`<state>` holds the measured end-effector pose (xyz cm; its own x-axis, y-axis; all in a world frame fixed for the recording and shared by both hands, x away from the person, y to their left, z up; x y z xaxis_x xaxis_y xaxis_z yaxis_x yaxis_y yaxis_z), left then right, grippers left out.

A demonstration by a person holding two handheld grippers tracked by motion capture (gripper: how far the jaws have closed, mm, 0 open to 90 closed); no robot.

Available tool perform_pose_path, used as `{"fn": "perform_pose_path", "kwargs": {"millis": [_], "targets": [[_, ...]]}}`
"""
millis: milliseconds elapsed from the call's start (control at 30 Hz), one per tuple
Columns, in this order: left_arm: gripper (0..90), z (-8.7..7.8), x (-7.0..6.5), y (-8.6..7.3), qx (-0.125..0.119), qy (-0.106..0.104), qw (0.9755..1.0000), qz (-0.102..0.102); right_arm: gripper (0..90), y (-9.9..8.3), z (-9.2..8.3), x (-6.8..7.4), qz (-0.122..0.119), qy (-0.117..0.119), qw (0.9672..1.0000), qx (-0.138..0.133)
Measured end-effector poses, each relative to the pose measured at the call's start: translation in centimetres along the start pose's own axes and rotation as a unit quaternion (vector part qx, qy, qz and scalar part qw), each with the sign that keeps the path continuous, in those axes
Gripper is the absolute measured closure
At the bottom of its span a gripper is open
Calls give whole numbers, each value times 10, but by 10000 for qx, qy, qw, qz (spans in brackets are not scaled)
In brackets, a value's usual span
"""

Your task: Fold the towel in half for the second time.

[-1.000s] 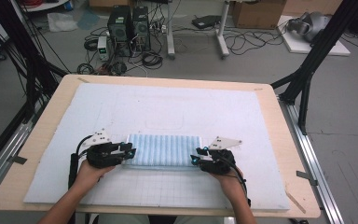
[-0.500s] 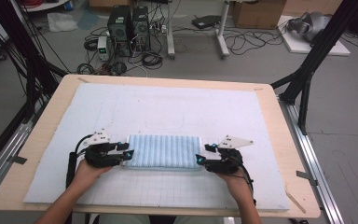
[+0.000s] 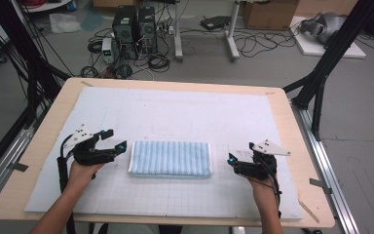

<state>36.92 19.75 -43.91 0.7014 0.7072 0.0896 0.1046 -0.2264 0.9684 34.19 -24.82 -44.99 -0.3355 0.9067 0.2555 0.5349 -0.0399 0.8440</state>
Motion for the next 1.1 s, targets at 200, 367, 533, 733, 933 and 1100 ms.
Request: {"fn": "perform_pose_path", "kwargs": {"millis": [200, 367, 533, 733, 933, 1100], "targets": [[208, -10, 11, 1, -142, 102, 9998, 76, 111, 4, -12, -9, 20, -96, 9998, -169], [208, -14, 11, -1, -157, 48, 9998, 114, 111, 4, -16, -9, -44, -87, 9998, -173], [214, -17, 11, -2, -115, 45, 9998, 170, 111, 4, -17, -2, -127, -28, 9998, -167], [219, -19, 12, -3, -120, 76, 9998, 167, 111, 2, -13, -1, -135, 9, 9999, -94], [220, -20, 12, -4, -84, 80, 9998, 167, 111, 1, -9, 0, -151, 67, 9999, -47], [221, -21, 13, -5, -66, 85, 9998, 154, 110, 1, -7, 1, -156, 110, 9998, -38]]}}
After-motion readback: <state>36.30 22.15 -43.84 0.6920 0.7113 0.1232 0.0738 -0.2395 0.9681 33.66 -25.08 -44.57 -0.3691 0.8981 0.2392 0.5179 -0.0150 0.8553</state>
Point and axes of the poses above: each handheld gripper's, and its own axes: z roughly forward along the jaws, y roughly out of its top, x roughly to its left, the point moved 7 cm from there along z, roughly forward along the jaws, and after that the axes turned 15 degrees about z, right-handed, at the moved point
